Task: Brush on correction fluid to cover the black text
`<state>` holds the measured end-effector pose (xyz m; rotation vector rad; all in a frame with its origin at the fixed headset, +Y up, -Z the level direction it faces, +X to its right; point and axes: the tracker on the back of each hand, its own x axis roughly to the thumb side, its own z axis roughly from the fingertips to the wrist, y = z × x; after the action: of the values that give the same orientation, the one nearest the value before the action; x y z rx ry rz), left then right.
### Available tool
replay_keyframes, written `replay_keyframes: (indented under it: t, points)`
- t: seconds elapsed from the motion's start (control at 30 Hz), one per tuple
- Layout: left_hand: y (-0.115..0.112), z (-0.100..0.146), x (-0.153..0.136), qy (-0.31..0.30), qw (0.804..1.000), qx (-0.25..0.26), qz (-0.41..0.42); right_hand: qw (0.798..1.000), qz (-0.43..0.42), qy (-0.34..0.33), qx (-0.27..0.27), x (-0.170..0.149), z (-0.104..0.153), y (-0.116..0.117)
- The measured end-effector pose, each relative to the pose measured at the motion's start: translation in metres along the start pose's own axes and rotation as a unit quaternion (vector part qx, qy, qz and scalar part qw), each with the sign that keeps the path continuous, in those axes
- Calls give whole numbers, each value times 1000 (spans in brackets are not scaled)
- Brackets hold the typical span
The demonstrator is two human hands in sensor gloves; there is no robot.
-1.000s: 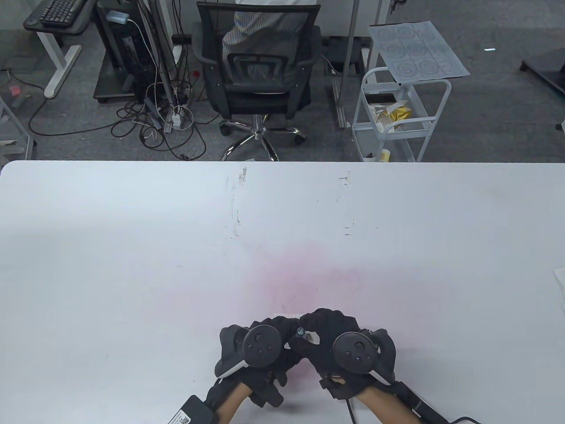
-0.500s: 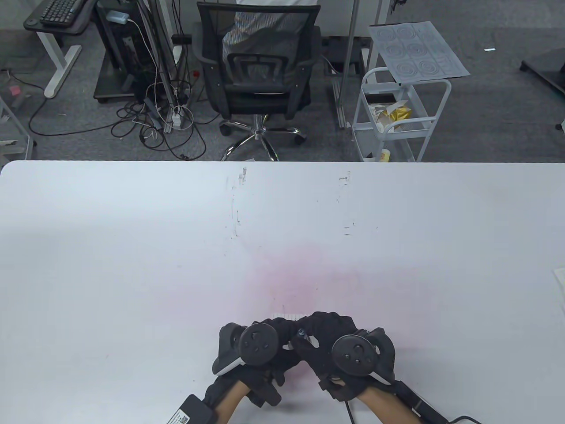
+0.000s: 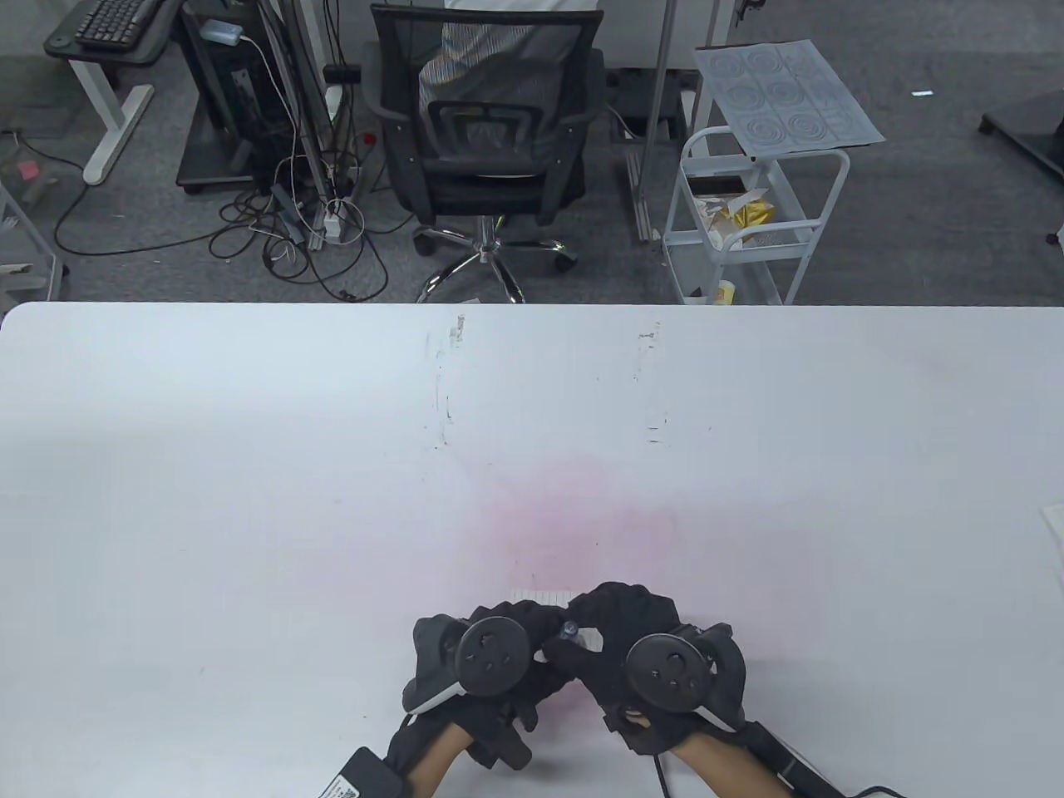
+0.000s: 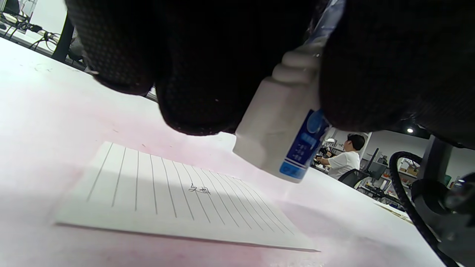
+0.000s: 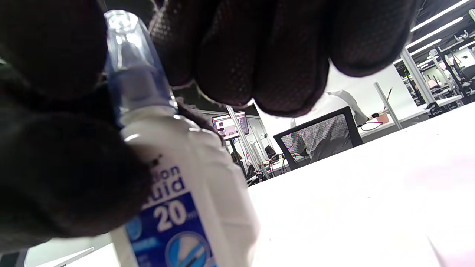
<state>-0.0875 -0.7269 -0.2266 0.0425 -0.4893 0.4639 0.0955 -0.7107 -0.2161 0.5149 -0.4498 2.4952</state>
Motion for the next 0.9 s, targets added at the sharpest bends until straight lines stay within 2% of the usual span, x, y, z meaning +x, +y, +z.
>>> replay_keyframes:
  t: [0.27,0.37,0.53,0.67,0.9]
  points:
    - [1,1,-1,4,1000,2,-1,997,-74,-11,36,1,-1,3]
    - [1,1,-2,6,1000,2,-4,997,-49,-1,54,-1,-1,3]
    - [1,1,-2,6,1000,3,-4,999,9,7,33,-5,0,3]
    - [1,1,-3,6,1000,1,-5,1000,3,10,28,-3,0,4]
    - [1,2,-2,6,1000,0,-11,998,-28,-14,56,-1,-1,8]
